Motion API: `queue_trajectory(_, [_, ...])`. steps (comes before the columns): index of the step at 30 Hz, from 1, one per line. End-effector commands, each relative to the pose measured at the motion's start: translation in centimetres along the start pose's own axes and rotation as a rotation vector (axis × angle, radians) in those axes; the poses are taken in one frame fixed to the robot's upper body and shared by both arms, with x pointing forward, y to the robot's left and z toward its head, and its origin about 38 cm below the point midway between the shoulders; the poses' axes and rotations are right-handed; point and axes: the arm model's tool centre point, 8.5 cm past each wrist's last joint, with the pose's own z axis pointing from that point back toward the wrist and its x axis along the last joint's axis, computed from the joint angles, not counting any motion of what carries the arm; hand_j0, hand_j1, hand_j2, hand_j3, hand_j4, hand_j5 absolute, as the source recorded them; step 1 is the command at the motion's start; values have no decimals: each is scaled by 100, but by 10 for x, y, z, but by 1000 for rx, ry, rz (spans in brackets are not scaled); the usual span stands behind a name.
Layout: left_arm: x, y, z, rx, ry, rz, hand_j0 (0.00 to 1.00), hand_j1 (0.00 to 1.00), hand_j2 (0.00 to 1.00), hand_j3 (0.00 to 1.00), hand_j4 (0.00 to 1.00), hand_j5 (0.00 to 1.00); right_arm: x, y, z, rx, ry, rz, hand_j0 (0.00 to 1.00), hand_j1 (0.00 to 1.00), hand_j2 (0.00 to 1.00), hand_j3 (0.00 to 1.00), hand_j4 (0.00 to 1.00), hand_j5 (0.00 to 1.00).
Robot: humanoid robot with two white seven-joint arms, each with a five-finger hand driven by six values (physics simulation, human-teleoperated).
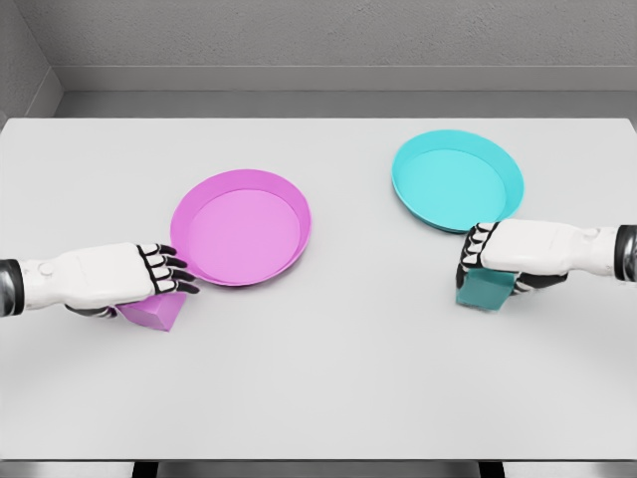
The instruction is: Place the blocks in the corresponding plates according to their colors
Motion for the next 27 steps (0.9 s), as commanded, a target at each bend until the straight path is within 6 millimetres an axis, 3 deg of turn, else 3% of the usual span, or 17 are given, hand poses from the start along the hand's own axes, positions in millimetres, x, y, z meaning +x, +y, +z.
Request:
queue_trajectory(1, [-1,0,1,-6,5,-6,86,86,86,86,86,86,-1,-1,0,-4,5,-8,57,57,57,57,57,57])
queue_trajectory(6, [-2,-4,3,-42,11,-15,65,65,65,65,65,65,-6,-15,1,-27,32,2,57,57,57,57,57,57])
queue_trajectory(11, [-2,-6,3,-61,12,-15,54,54,54,54,54,54,-7,-23,3,-38,39,16,55,55,55,55,55,55])
queue_trajectory(18, [-4,-3,6,-51,18,-13,52,52,52,52,52,52,-7,-26,3,-43,38,24,53,53,53,53,53,53])
queue_trajectory(27, [-12,7,18,-30,49,-22,41,41,41,41,41,41,-21,-56,1,-105,97,19,53,53,53,53,53,53])
